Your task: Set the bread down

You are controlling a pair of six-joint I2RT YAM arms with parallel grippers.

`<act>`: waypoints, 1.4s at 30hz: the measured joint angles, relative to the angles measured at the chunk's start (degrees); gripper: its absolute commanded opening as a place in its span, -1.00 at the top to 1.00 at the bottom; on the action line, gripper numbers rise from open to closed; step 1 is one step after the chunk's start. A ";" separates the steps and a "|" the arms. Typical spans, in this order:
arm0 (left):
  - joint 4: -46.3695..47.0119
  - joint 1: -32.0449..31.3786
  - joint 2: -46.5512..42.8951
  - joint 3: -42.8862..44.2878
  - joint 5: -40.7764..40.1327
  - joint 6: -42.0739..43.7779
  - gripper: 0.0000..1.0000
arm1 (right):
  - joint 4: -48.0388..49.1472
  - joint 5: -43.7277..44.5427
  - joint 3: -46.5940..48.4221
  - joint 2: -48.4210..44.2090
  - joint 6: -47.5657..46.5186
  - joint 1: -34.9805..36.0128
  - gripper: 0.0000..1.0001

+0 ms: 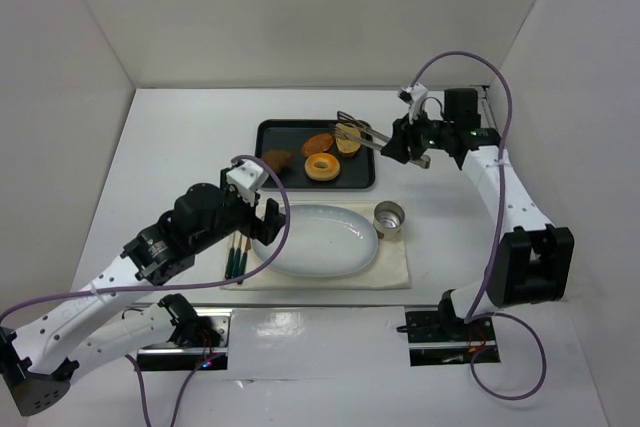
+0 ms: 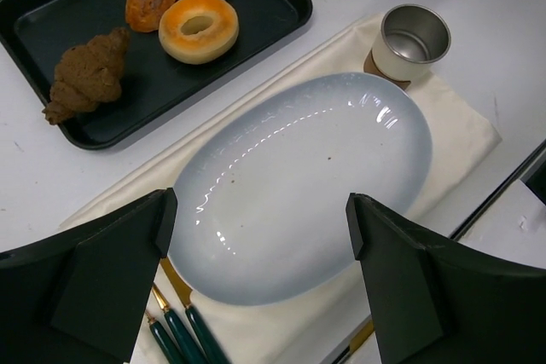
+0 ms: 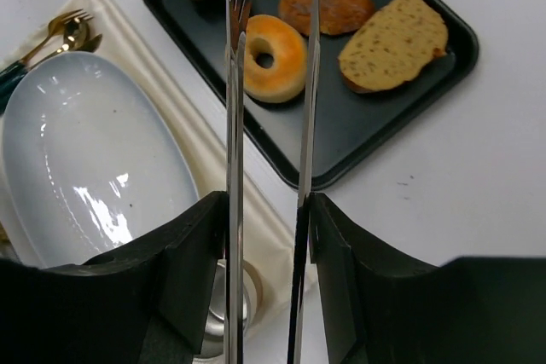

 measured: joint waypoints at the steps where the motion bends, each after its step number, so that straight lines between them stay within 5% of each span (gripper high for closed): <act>1: 0.22 0.00 -0.11 -0.17 -0.39 0.00 -1.00 | 0.04 0.00 0.46 0.87 0.20 1.07 -0.07; 13: 1.07 0.72 -2.62 -2.03 -4.11 0.07 -1.00 | -0.13 7.48 4.74 12.37 -4.17 18.84 -0.15; 29: 1.33 4.22 -2.60 -2.08 -3.43 0.07 -1.00 | 7.56 28.94 2.89 13.18 -15.78 27.23 -0.20; 42: 1.33 4.26 -2.60 -2.08 -3.26 0.04 -1.00 | 10.08 36.17 0.70 11.93 -23.19 29.07 -0.20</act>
